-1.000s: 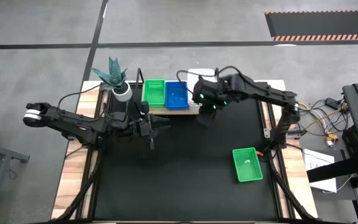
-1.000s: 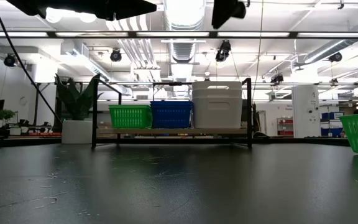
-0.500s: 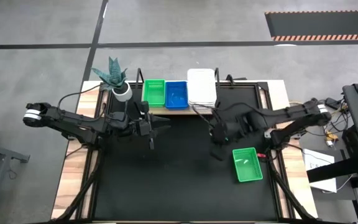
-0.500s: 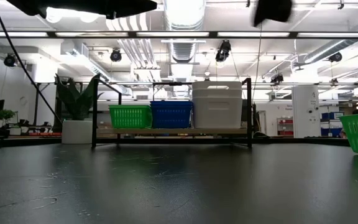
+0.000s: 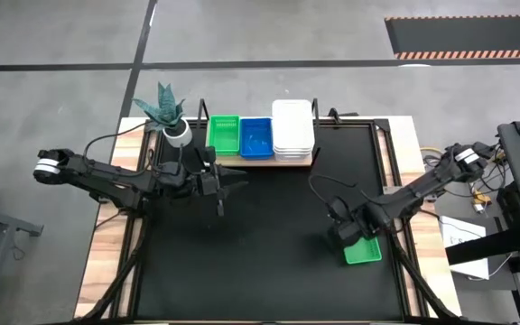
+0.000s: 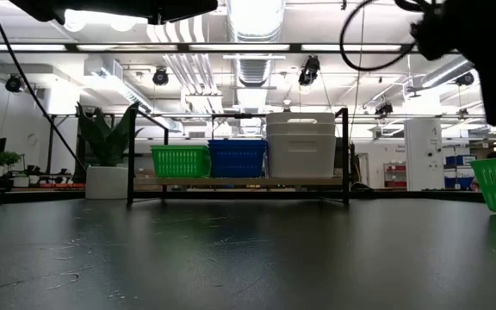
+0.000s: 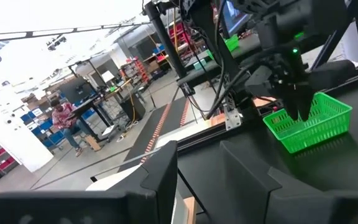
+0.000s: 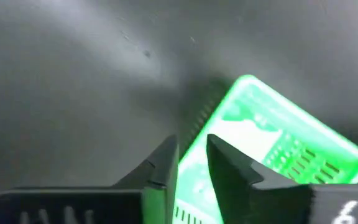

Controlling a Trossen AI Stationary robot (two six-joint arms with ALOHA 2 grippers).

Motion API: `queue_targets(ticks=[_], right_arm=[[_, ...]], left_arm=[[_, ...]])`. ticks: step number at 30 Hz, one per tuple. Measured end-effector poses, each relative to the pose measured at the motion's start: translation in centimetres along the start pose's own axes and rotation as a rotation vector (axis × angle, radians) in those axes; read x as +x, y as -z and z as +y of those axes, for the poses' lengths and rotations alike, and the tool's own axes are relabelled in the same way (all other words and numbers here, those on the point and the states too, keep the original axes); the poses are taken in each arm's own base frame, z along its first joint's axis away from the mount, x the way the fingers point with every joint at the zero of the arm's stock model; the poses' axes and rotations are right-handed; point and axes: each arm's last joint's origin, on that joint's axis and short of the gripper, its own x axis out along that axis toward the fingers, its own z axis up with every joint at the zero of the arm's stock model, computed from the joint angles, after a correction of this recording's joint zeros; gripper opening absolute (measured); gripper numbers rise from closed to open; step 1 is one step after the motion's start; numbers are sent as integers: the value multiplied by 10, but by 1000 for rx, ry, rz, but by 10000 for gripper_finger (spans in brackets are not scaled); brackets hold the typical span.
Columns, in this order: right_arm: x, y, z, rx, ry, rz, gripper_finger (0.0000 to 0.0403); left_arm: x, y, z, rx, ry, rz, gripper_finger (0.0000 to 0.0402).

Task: Stack baskets on shelf by color
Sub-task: Stack the green bin on top of the stacked green bins on the shelf

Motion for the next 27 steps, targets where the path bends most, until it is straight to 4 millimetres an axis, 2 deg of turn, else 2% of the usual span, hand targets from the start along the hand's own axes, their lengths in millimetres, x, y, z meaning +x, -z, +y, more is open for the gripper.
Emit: queue_targets(ticks=[7, 12, 23, 27], right_arm=[[15, 7, 3, 44, 61, 6, 148], [27, 8, 8, 37, 112, 14, 180], [33, 8, 9, 36, 134, 12, 185], [45, 8, 4, 26, 195, -36, 178]], left_arm=[[0, 0, 0, -27, 1, 2, 105], [0, 0, -1, -31, 2, 0, 105], [0, 0, -1, -51, 3, 0, 105], [0, 0, -1, -58, 3, 0, 105]])
